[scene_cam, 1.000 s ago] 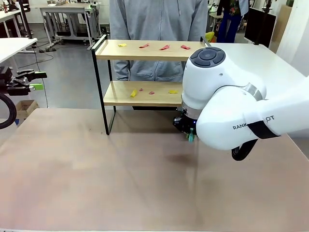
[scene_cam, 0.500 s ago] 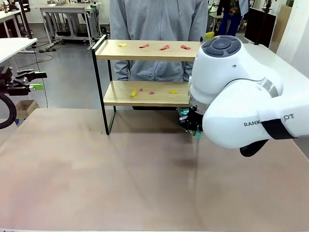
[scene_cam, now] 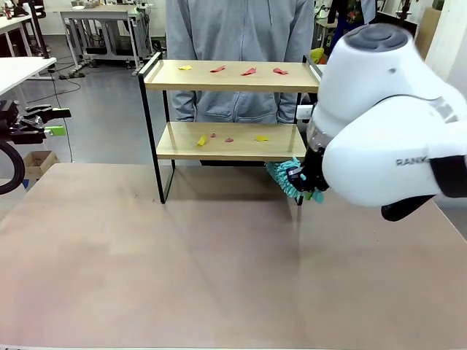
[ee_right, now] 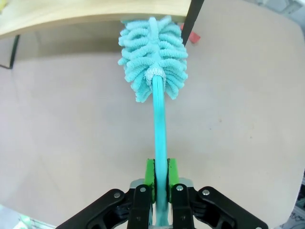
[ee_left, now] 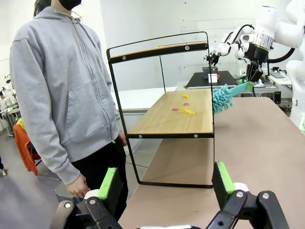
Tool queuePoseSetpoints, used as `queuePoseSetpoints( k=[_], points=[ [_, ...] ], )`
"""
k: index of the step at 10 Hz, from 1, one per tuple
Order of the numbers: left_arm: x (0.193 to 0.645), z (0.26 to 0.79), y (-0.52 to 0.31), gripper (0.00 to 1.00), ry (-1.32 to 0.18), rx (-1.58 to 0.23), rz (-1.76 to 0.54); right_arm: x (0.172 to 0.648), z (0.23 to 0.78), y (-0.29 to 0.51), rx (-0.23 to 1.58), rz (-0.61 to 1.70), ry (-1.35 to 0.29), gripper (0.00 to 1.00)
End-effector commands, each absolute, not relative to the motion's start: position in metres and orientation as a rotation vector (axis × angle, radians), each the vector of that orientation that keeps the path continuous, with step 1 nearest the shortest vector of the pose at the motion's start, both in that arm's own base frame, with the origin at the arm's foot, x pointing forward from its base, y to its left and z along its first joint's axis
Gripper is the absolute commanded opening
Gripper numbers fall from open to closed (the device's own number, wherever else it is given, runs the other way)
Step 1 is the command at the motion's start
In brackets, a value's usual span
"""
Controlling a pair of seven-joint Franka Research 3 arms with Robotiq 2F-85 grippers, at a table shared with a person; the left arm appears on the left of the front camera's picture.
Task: Clean the shelf.
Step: Clean the specific section of the Shelf indicated by the human with the Duster.
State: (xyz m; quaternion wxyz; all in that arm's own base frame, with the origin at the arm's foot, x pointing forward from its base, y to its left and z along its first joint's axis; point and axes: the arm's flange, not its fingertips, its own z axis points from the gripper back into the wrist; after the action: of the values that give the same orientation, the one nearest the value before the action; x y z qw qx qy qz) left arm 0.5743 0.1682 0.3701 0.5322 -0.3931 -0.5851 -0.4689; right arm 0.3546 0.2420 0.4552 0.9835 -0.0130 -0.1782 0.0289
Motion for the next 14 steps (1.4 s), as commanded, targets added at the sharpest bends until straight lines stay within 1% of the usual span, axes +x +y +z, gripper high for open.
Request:
queuePoseSetpoints(
  k=[1,3,6,9,12,14],
  points=[
    [0.573,0.372,0.167,1.00,-1.395,-0.936,-1.126,0.338,0.472,0.215,0.036,0.151,-0.348,0.14],
    [0.573,0.372,0.167,1.00,-1.395,-0.936,-1.126,0.324,0.480,0.198,0.089,0.296,-0.301,0.14],
    [0.573,0.372,0.167,1.00,-1.395,-0.936,-1.126,0.309,0.489,0.167,0.254,0.526,-0.272,0.14],
    [0.573,0.372,0.167,1.00,-1.395,-0.936,-1.126,0.305,0.484,0.153,0.398,0.773,-0.219,0.14],
    [0.573,0.372,0.167,1.00,-1.395,-0.936,-1.126,0.295,0.478,0.136,0.447,0.940,-0.141,0.14],
    [0.573,0.372,0.167,1.00,-1.395,-0.936,-1.126,0.282,0.483,0.109,0.446,0.969,-0.118,0.14]
  ],
)
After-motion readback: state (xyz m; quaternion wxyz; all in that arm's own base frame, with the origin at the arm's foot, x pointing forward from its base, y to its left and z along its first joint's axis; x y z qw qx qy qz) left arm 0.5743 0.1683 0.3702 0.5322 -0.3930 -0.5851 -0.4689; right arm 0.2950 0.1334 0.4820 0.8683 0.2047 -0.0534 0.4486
